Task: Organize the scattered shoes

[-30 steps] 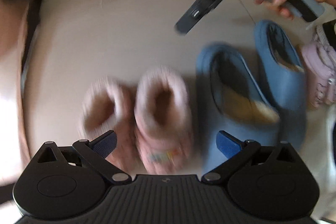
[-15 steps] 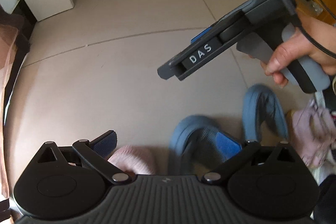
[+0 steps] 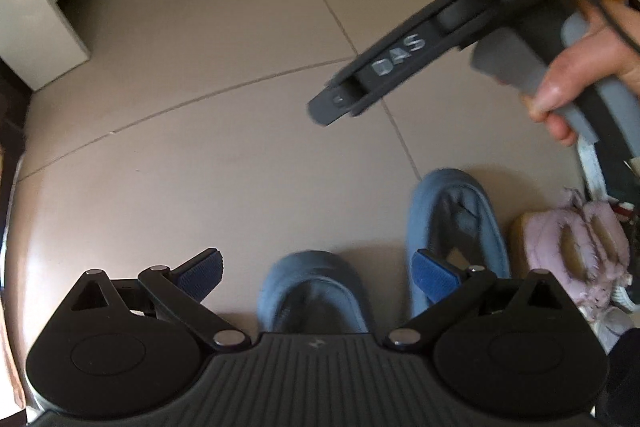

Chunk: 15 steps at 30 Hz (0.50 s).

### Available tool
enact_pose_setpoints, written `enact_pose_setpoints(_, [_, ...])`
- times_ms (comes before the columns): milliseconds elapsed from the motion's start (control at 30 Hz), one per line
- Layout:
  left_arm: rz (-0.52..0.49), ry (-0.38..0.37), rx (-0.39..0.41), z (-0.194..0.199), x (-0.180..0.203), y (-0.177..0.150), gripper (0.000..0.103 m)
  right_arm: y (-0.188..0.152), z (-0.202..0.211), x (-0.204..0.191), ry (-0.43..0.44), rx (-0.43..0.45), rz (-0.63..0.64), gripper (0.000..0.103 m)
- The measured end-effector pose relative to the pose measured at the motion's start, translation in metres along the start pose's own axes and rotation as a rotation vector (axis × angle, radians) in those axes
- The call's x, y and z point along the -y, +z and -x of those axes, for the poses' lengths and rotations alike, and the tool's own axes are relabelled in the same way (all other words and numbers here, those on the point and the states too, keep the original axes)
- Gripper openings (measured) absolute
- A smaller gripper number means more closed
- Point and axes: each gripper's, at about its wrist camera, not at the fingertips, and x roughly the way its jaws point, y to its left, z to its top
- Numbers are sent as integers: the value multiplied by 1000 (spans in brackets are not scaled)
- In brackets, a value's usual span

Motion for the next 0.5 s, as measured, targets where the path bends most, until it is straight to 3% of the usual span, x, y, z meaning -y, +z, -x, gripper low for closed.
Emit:
enact_pose_setpoints(167, [-75, -8, -57, 19, 19, 13, 103, -16, 47, 13, -39, 20, 23, 99])
enact_pose_setpoints(300, [-114, 66, 9, 80, 32, 22, 103, -20, 95, 14, -55, 57, -4, 99])
enact_pose_setpoints(367, [-96, 90, 29, 102, 37, 21, 103, -25, 115, 16, -55, 67, -39, 99])
enact_pose_setpoints(500, [36, 92, 80, 159, 58, 9, 103, -53, 166, 22, -68, 61, -99, 99])
